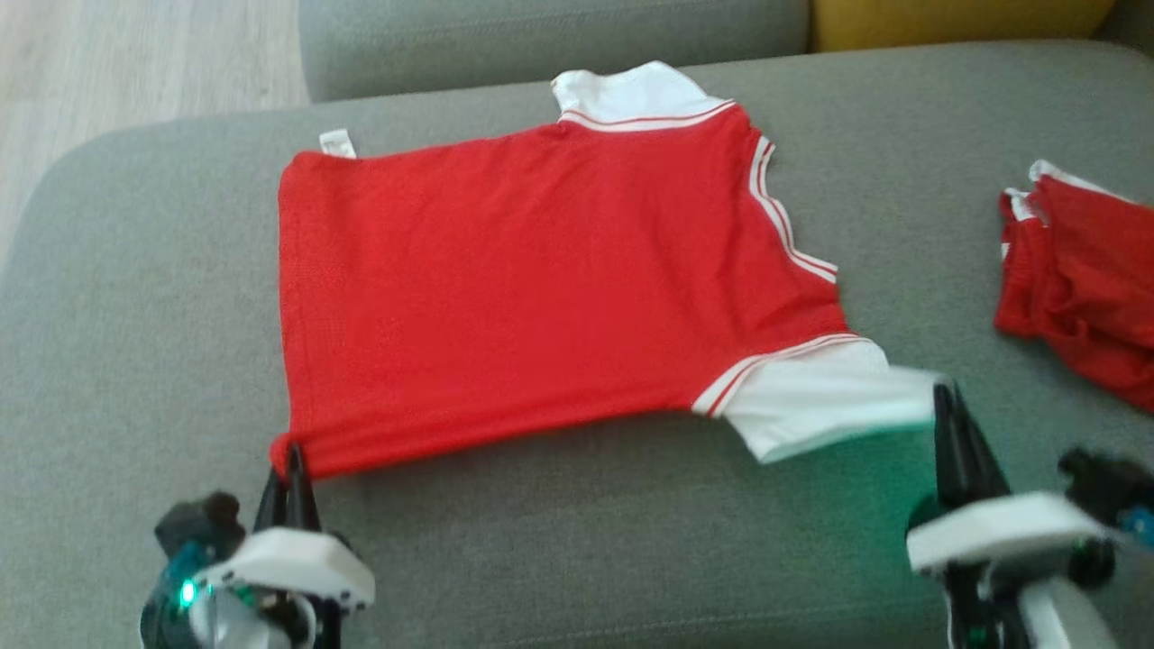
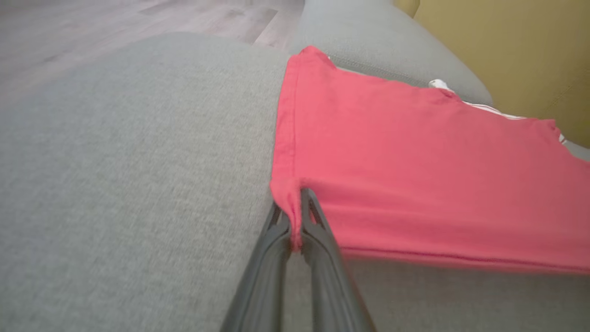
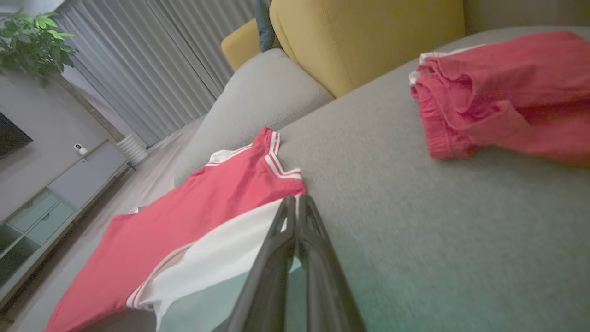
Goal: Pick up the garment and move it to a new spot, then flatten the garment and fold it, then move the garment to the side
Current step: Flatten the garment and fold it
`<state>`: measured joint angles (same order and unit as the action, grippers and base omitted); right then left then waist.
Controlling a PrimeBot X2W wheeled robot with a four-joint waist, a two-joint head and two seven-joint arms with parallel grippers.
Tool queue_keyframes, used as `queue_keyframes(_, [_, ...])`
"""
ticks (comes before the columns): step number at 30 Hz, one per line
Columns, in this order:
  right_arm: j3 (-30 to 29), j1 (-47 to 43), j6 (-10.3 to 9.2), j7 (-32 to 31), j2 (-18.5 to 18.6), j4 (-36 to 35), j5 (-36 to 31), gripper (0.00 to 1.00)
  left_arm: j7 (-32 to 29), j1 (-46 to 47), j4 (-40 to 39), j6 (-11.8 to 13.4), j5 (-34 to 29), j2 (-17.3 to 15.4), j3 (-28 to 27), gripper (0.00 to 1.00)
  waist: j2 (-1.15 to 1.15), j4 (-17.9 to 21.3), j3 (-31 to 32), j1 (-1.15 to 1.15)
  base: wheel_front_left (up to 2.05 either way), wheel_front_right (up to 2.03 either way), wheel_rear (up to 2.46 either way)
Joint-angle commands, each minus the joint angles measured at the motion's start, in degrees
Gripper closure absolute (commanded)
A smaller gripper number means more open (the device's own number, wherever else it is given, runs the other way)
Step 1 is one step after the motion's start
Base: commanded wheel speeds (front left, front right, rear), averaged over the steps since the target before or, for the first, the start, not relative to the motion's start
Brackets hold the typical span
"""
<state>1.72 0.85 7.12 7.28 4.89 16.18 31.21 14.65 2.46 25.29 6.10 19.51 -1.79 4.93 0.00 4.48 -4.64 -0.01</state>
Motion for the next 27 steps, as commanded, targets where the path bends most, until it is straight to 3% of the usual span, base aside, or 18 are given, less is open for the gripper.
queue_keyframes(1, [0.9, 3.7, 0.36, -0.3, 1.0, -2.5, -0.2, 1.0, 0.3, 3.5, -2.0, 0.3, -0.6, -1.1, -1.5, 1.0, 0.0, -0.5, -1.0, 0.01, 0.0, 0.0, 0.0])
queue_keyframes(5, [1.7, 9.9, 0.36, -2.1, 0.7, -2.8, -2.2, 1.0, 0.3, 7.9, -2.1, 0.0, -1.5, -1.1, -0.6, 1.0, 0.0, -1.6, -3.3, 0.01, 0.0, 0.0, 0.0])
queue_keyframes(11, [1.1, 20.6, 0.36, -1.4, 0.6, 2.0, -5.1, 1.0, 0.3, 16.2, 1.4, -0.7, -1.2, -1.1, 1.1, 1.0, 0.0, -3.8, -7.5, 0.01, 0.0, 0.0, 0.0])
queue_keyframes(19, [1.4, 32.8, 0.36, 1.3, 0.5, 13.0, -8.0, 1.0, 0.3, 25.5, 9.0, -1.0, -2.1, -1.1, 3.3, 1.0, 0.0, -5.2, -12.3, 0.01, 0.0, 0.0, 0.0])
queue_keyframes(27, [-0.4, 41.4, 0.36, 5.6, 0.8, 24.9, -11.7, 1.0, 0.3, 31.0, 11.4, -0.4, -2.3, -1.1, 4.3, 1.0, 0.0, -5.9, -14.6, 0.01, 0.0, 0.0, 0.0])
